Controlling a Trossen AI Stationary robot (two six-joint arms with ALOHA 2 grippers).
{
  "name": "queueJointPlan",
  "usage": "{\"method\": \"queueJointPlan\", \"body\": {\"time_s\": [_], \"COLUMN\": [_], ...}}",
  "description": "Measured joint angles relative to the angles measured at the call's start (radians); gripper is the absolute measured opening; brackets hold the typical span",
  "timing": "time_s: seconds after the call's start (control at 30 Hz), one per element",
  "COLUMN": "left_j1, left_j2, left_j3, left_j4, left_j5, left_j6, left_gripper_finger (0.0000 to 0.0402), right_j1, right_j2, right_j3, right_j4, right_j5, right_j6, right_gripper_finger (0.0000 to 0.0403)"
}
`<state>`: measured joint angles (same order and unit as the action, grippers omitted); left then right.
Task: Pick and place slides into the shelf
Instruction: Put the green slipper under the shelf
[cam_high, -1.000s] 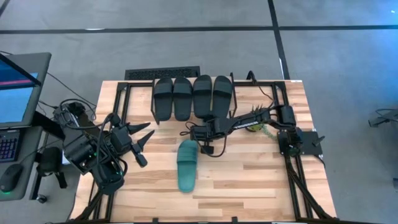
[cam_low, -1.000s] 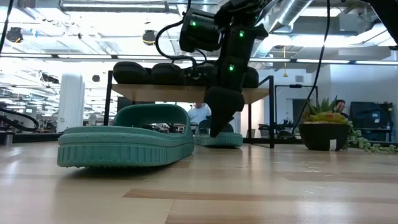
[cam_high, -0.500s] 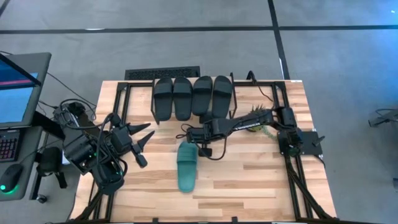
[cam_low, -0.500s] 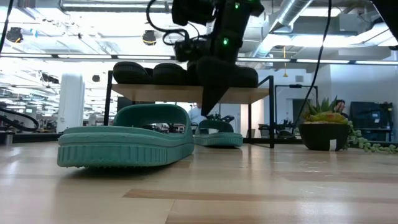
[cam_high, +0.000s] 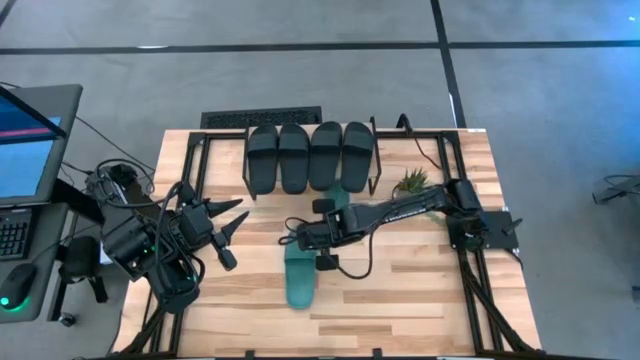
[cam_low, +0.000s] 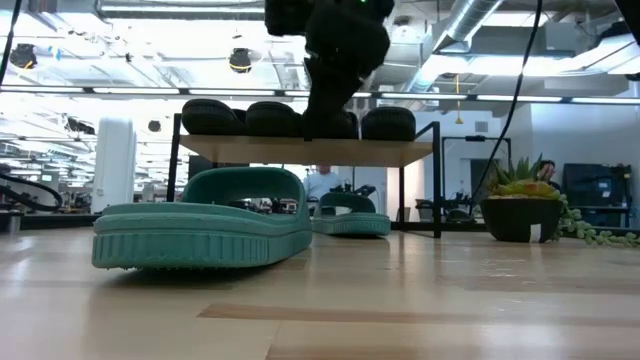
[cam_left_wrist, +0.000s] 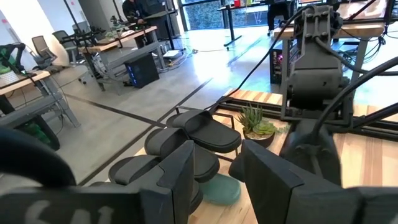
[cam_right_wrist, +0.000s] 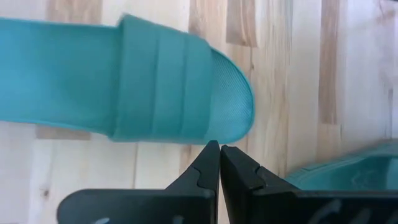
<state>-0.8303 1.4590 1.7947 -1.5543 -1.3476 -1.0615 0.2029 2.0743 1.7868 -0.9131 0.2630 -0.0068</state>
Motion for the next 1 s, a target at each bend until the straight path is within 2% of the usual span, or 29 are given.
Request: {"method": "queueJointPlan", "body": {"time_s": [0.17,0.4,0.57,0.73,1.0], "left_j1": [0.0,0.0,0.0,0.0,0.0], "left_j2": [0.0,0.0,0.0,0.0,0.0], "left_j3": [0.0,0.0,0.0,0.0,0.0], "left_j4": [0.0,-0.001,0.0,0.0,0.0], "left_j5": [0.0,0.0,0.0,0.0,0.001], "left_j6": [0.0,0.001,0.002,0.003,0.003], "left_gripper_finger": [0.0122,0.0122,0.0122,0.0122,0.0122], "right_j1": [0.02,0.021,0.043,0.08,0.121], "right_j2": [0.0,0.0,-0.001,-0.001,-0.001], "right_j3": [0.031,0.081,0.115,0.141,0.142], "right_j4": [-0.019,-0.098,-0.121,-0.121,-0.123], "right_j5": [0.001,0.003,0.003,0.001,0.004], "right_j6": [0.014,0.083,0.086,0.088,0.14], "right_gripper_finger": [0.002,0.0086,0.0116,0.0129,0.0125]}}
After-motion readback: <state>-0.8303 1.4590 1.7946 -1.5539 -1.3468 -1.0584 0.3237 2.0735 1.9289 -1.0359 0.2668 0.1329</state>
